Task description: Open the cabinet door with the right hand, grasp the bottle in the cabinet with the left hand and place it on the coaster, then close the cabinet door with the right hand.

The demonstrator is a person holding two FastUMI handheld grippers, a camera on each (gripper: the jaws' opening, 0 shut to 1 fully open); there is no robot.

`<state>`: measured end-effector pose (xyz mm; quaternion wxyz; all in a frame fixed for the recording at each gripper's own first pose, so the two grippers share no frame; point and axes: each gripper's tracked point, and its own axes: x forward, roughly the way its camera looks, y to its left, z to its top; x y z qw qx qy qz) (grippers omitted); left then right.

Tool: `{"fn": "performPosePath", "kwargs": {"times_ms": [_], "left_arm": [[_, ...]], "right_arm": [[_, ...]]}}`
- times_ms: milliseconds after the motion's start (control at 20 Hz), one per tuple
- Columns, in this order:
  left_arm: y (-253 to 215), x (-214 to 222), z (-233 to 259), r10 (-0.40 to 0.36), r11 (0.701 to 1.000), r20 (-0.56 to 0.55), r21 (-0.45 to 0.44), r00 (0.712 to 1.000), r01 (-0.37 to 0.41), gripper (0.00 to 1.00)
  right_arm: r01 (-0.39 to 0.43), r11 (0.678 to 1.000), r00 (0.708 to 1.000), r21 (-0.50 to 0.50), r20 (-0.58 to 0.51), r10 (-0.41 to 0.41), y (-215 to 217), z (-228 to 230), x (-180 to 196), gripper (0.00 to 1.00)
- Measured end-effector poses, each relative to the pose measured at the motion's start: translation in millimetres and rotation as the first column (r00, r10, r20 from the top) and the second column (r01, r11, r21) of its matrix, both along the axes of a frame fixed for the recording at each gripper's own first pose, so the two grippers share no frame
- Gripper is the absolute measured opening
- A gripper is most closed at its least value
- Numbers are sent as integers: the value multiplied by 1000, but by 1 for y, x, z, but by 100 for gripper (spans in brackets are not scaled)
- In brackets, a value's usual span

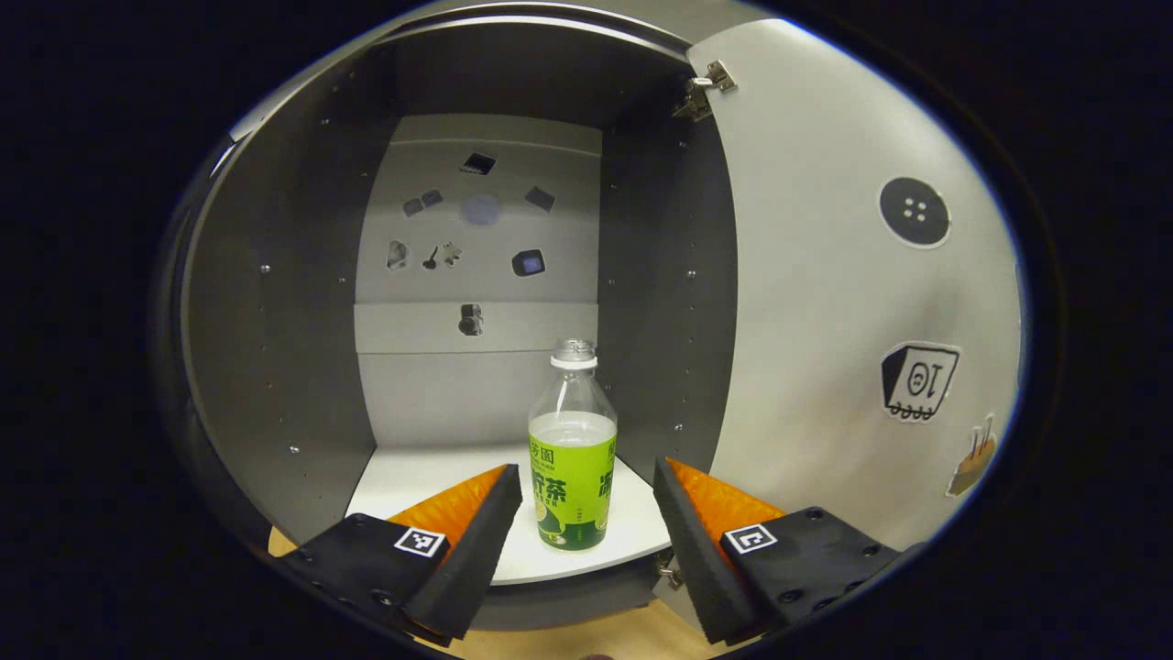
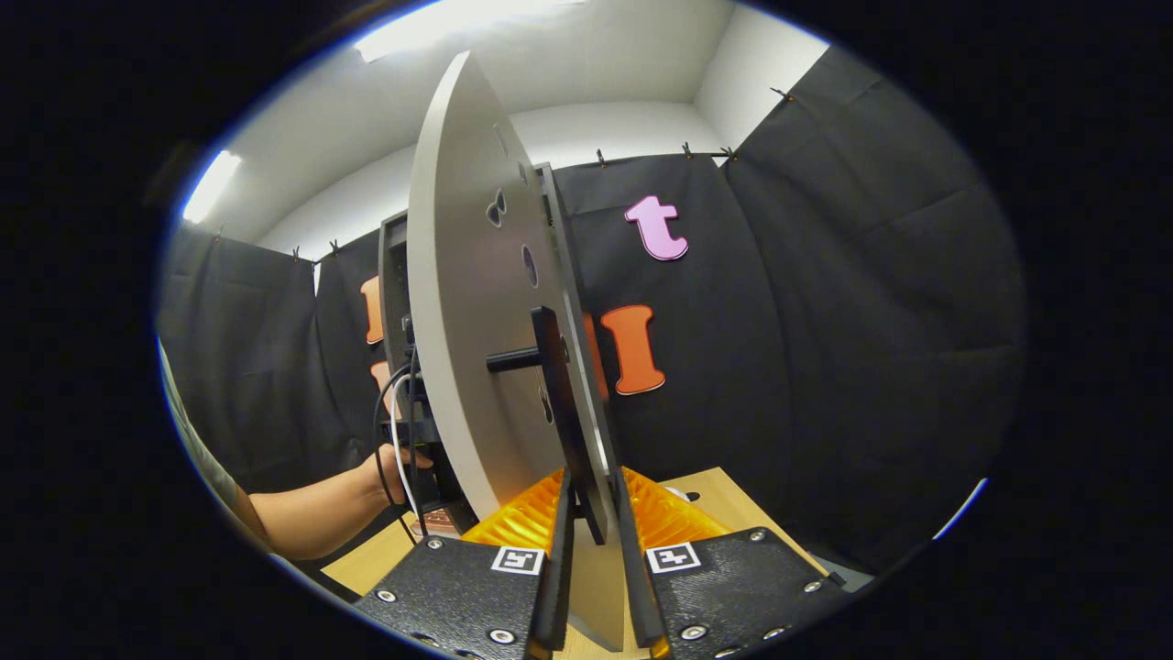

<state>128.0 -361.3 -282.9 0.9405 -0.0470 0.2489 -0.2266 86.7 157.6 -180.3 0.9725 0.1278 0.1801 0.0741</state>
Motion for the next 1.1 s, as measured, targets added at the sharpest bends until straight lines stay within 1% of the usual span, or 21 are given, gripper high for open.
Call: {"fn": "performPosePath", "kwargs": {"times_ms": [100, 250, 350, 450, 600, 650, 700, 750, 800, 900, 1000, 1050, 1100], "left_arm": [[-1, 10, -17, 23, 999, -15, 33, 1000, -22, 95], [-3, 28, -33, 33, 998, -9, 53, 999, -32, 95], [-10, 34, -43, 28, 999, -20, 42, 999, -27, 95], [-13, 44, -46, 21, 999, -3, 40, 1000, -21, 95], [-18, 57, -51, 18, 999, 10, 37, 1000, -18, 95], [-19, 60, -52, 19, 999, 11, 35, 1000, -19, 95], [-20, 65, -55, 20, 999, 17, 34, 1000, -20, 95], [-16, 69, -53, 42, 998, 31, 34, 999, -43, 95], [-17, 74, -59, 41, 998, 27, 38, 999, -42, 82], [-14, 72, -57, 37, 997, 28, 59, 999, -39, 81], [-12, 68, -47, 37, 997, 46, 60, 998, -40, 81], [-11, 68, -43, 40, 997, 55, 63, 998, -43, 81], [-9, 64, -40, 40, 997, 62, 66, 997, -44, 77]], "right_arm": [[-18, 1000, 1000, 9, 1, 18, 1, 1, -1, 27], [-39, 999, 999, -6, 5, 39, 1, 0, 1, 27], [-42, 999, 999, -6, 0, 42, 3, 0, 2, 27], [-36, 999, 999, -13, 1, 36, -1, -1, 2, 27], [-25, 1000, 1000, -8, -9, 25, -5, -2, 1, 35], [-18, 1000, 1000, 0, -11, 18, -7, -2, 1, 40], [-13, 1000, 1000, 9, -11, 13, -7, -2, 0, 43], [-8, 1000, 1000, 19, -12, 8, -9, -3, 0, 47], [-7, 1000, 1000, 30, -13, 7, -10, -2, -1, 49], [-12, 999, 1000, 44, -13, 12, -11, -1, -1, 50], [-19, 998, 1000, 54, -14, 20, -12, -2, -1, 53], [-21, 998, 1000, 62, -19, 22, -13, -3, -3, 61], [-26, 997, 999, 69, -27, 28, -12, -5, -5, 57]]}}
